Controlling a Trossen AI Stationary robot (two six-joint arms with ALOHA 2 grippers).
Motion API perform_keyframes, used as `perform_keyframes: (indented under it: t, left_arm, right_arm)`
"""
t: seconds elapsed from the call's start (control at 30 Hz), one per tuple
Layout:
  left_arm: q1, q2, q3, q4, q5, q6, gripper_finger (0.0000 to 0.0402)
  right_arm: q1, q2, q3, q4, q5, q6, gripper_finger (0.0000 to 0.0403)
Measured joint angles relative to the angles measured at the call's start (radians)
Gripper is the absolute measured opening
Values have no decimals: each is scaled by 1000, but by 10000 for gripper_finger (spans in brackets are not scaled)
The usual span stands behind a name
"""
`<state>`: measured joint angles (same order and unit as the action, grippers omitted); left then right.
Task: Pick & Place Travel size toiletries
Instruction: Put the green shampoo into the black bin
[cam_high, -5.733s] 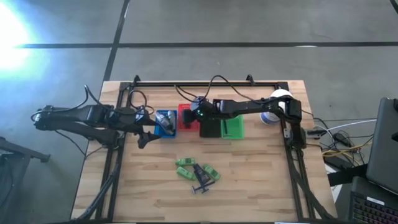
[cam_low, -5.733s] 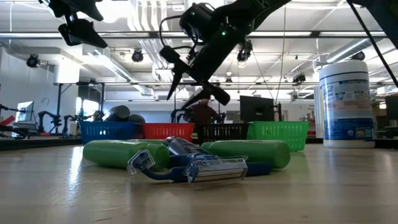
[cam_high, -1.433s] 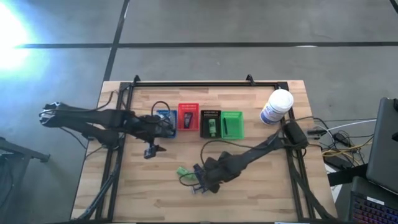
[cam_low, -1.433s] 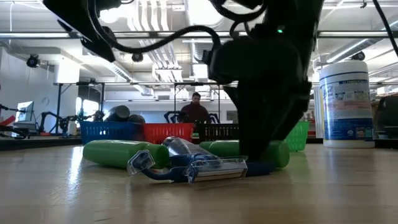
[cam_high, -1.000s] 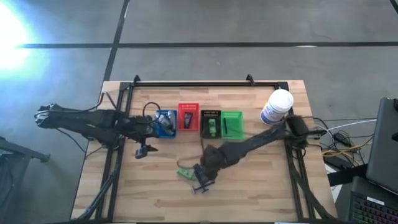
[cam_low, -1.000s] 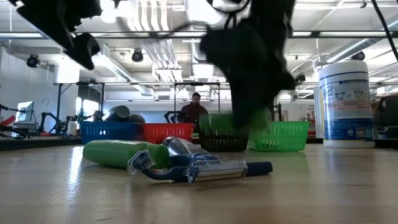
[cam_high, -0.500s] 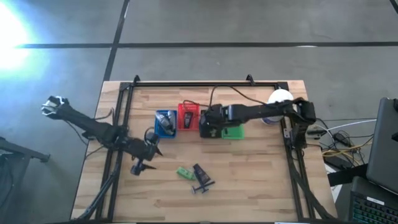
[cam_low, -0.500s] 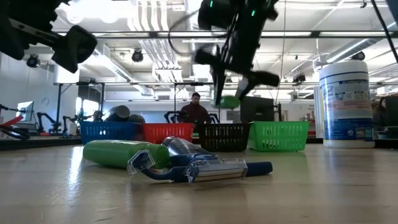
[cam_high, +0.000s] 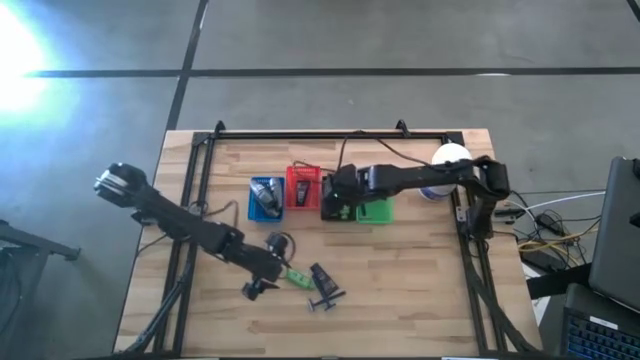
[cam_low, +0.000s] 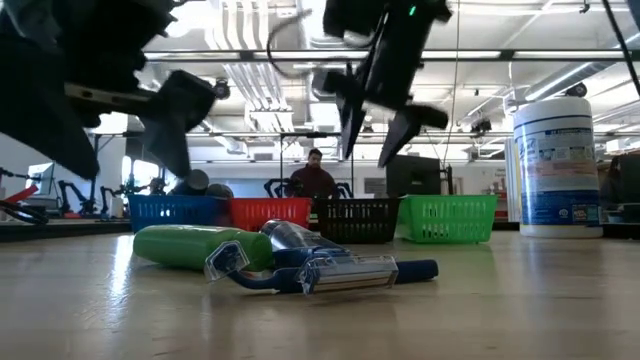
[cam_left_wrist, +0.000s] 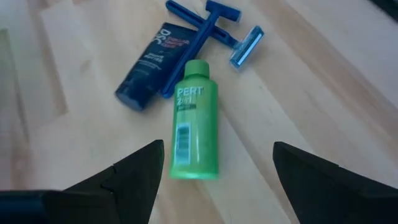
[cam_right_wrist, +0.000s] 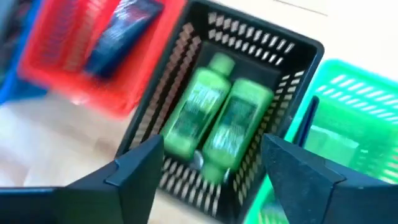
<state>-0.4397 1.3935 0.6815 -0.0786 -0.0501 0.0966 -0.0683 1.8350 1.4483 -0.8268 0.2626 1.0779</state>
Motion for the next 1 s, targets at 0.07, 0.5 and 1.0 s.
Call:
perform_keyframes:
  t: [0.07,0.5,1.0]
  left_arm:
    - [5,70,41,-1,5,0,305]
    - [97,396,308,-223,99,-62,257]
    - [146,124,379,-332,-85,-806,119]
  right_arm:
    - [36,-35,1,-31,11,-38,284]
    - [274,-201,-12,-244,112,-75,322]
    - [388,-416,-211,-261,218,177,269]
